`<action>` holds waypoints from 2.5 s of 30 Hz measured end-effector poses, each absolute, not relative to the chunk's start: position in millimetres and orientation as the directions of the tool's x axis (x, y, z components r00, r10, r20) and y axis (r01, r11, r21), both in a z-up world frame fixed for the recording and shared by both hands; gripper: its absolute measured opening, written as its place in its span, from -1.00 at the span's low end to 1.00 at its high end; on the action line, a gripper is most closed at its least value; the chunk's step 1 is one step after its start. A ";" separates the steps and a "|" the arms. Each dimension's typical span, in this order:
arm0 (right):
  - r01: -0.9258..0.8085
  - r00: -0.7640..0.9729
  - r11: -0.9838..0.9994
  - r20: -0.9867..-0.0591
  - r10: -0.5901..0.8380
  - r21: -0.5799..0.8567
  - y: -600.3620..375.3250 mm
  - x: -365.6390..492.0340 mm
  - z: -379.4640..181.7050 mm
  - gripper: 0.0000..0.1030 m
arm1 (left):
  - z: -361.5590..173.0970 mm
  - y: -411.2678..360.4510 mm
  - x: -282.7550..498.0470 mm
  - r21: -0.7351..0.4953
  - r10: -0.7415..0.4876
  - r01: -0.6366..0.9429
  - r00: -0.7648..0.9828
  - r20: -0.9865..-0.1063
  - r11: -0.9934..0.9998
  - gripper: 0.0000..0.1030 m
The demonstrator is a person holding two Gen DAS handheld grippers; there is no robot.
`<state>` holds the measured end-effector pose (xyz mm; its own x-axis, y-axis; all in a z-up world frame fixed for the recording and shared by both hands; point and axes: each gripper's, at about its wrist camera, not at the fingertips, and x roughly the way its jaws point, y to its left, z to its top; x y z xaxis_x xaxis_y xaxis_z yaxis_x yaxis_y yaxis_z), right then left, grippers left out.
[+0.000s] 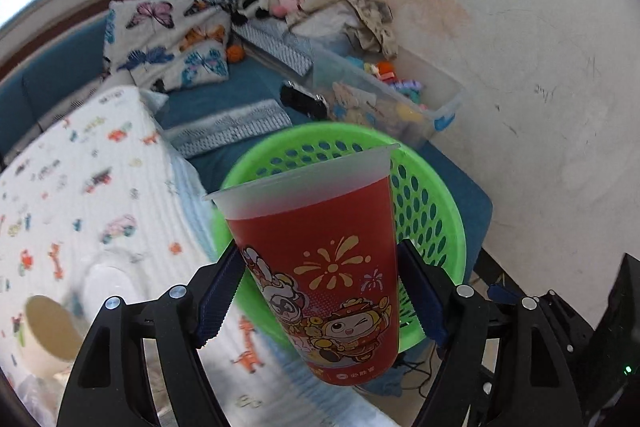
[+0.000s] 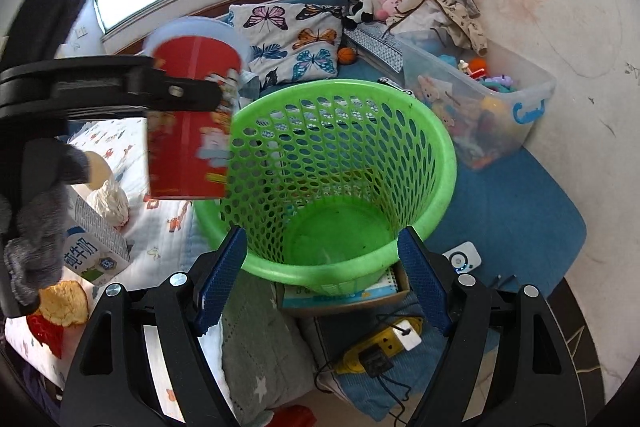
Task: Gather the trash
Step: 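Move the red paper cup over the green basket and open the left tool, then grasp the white milk carton with the right tool while the left tool grasps the yellow wrapper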
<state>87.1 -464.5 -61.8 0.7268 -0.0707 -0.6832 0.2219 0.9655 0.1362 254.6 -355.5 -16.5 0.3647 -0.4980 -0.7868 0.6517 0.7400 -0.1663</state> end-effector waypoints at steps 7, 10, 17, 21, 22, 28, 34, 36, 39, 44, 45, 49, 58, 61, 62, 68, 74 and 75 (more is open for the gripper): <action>0.232 0.719 0.962 -0.692 -0.068 0.146 -466.0 80.2 -66.9 0.51 | -37.8 -366.6 259.3 -0.205 -0.483 0.627 0.310 -0.819 0.751 0.46; 0.234 0.718 0.961 -0.692 -0.070 0.146 -465.3 77.3 -66.9 0.51 | -36.6 -365.9 253.0 -0.188 -0.479 0.638 0.320 -0.818 0.747 0.47; 0.198 0.735 0.969 -0.677 -0.047 0.147 -451.4 68.5 -58.0 0.51 | -5.0 -342.6 231.7 -0.186 -0.526 0.656 0.369 -0.767 0.731 0.47; 0.156 0.744 0.976 -0.668 -0.017 0.149 -435.4 63.5 -53.0 0.52 | 18.0 -314.0 216.1 -0.178 -0.547 0.656 0.415 -0.727 0.734 0.47; 0.148 0.745 0.978 -0.667 -0.013 0.146 -431.8 62.9 -52.1 0.52 | 24.7 -302.7 211.6 -0.184 -0.556 0.653 0.425 -0.714 0.735 0.48; 0.059 0.756 0.989 -0.653 0.045 0.137 -397.2 63.5 -44.0 0.59 | 47.0 -238.8 197.4 -0.182 -0.539 0.595 0.503 -0.676 0.783 0.49; -0.061 0.762 0.993 -0.638 0.112 0.102 -351.5 69.8 -37.9 0.68 | 53.1 -169.0 186.3 -0.183 -0.490 0.508 0.575 -0.655 0.842 0.52; -0.095 0.759 0.991 -0.637 0.134 0.095 -336.8 74.2 -37.3 0.72 | 51.5 -150.6 182.8 -0.177 -0.468 0.481 0.595 -0.653 0.859 0.52; -0.150 0.752 0.984 -0.636 0.174 0.091 -314.4 82.7 -37.2 0.74 | 47.5 -119.6 177.4 -0.166 -0.432 0.439 0.624 -0.651 0.883 0.53; -0.222 0.739 0.973 -0.639 0.215 0.070 -283.4 99.6 -40.7 0.76 | 37.7 -78.1 167.9 -0.160 -0.389 0.384 0.650 -0.653 0.909 0.54; -0.228 0.739 0.971 -0.639 0.216 0.065 -278.6 103.4 -41.5 0.77 | 35.0 -69.7 166.0 -0.166 -0.384 0.373 0.650 -0.655 0.913 0.54; -0.256 0.725 0.963 -0.643 0.248 0.083 -269.3 118.9 -45.6 0.79 | 22.2 -44.0 153.2 -0.176 -0.372 0.349 0.646 -0.666 0.920 0.54; -0.276 0.712 0.957 -0.649 0.266 0.090 -262.9 144.7 -54.8 0.80 | -17.1 -8.6 129.6 -0.225 -0.347 0.273 0.586 -0.733 0.935 0.55; -0.274 0.709 0.957 -0.652 0.270 0.098 -263.1 149.0 -56.7 0.80 | -32.0 -3.6 130.4 -0.271 -0.358 0.237 0.551 -0.754 0.933 0.55; -0.274 0.709 0.956 -0.651 0.271 0.099 -262.5 149.3 -56.8 0.80 | -38.3 -2.7 131.3 -0.285 -0.362 0.225 0.537 -0.762 0.932 0.55; -0.272 0.710 0.957 -0.650 0.272 0.103 -261.1 151.6 -57.8 0.74 | -60.2 -6.8 137.5 -0.334 -0.388 0.196 0.481 -0.786 0.922 0.54; -0.269 0.702 0.956 -0.655 0.279 0.119 -261.1 153.5 -58.9 0.40 | -72.6 -6.8 143.6 -0.394 -0.433 0.183 0.439 -0.787 0.901 0.32; -0.268 0.701 0.955 -0.655 0.283 0.126 -261.8 153.4 -58.0 0.30 | -73.9 -6.4 144.6 -0.404 -0.442 0.182 0.434 -0.785 0.896 0.27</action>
<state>153.4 -261.8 -58.0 0.7006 0.2831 -0.6549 -0.2681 0.9551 0.1261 144.6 -6.4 -73.9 0.4339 -0.4423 -0.7849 0.1822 0.8963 -0.4044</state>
